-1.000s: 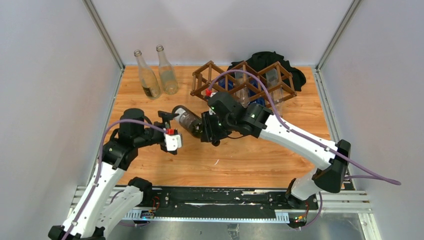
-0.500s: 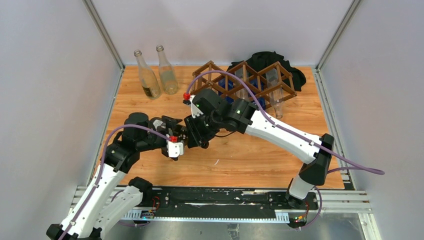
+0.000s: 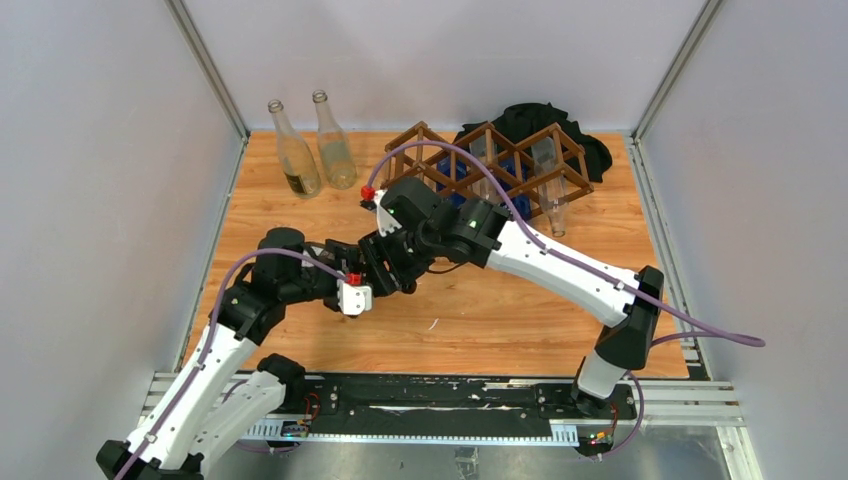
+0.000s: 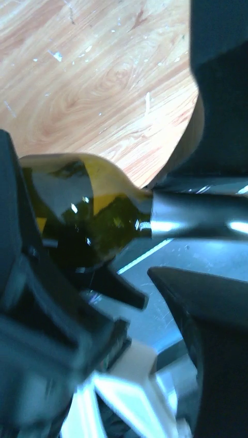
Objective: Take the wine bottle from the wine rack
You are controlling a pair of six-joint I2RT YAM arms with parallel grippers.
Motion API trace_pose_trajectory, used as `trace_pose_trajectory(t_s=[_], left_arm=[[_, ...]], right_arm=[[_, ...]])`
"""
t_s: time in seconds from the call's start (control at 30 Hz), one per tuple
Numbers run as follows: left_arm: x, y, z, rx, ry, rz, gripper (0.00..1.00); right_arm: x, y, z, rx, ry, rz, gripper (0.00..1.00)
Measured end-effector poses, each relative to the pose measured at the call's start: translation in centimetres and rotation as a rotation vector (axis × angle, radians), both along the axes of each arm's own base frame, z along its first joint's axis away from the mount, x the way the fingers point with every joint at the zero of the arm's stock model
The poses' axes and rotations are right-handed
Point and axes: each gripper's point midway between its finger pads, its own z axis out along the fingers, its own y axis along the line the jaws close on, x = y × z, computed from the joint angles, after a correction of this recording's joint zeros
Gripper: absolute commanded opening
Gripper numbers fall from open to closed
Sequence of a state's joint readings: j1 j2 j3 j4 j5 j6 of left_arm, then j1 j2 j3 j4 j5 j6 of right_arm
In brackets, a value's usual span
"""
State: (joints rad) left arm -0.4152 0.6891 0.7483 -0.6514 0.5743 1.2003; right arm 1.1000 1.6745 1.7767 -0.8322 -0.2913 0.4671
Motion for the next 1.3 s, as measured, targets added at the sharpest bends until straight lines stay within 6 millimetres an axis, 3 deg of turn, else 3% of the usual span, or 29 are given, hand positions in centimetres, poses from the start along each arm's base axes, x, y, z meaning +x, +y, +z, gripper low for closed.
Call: trace_pose_trajectory(t_s=[0.07,0.17,0.3,0.53,0.63,1.0,1.2,1.3], left_arm=[[0.4,0.2,-0.4,-0.011,0.025,0.045,0.00],[0.8,0.2,-0.5,-0.056,0.057,0.097,0.00],[1.6,0.1,0.0,-0.139,0.115,0.194,0.00],[2.2,-0.3,1.0,-0.313,0.258,0.341,0.00],[2.0,-0.6,1.4,-0.378,0.327,0.375,0.00],[1.1,-2.2,3.6,-0.572,0.558,0.439,0.00],[0.5,-2.8,3.7,-0.609,0.637,0.438,0.00],[0.2,-3.0,3.8,-0.619,0.660,0.434,0.00]], right_arm=[[0.5,0.5,0.7,0.034,-0.030,-0.003,0.83],[2.1,-0.2,1.4,0.042,-0.074,-0.052,0.92],[3.8,-1.5,4.0,0.112,-0.139,-0.126,0.94],[5.4,-6.4,8.6,0.246,-0.251,-0.282,0.95],[5.6,-6.8,9.7,0.290,-0.278,-0.313,0.93],[8.0,-3.6,8.9,0.332,-0.292,-0.340,0.81],[9.1,-1.3,8.8,0.334,-0.311,-0.341,0.66],[9.4,-0.3,8.7,0.335,-0.320,-0.333,0.49]])
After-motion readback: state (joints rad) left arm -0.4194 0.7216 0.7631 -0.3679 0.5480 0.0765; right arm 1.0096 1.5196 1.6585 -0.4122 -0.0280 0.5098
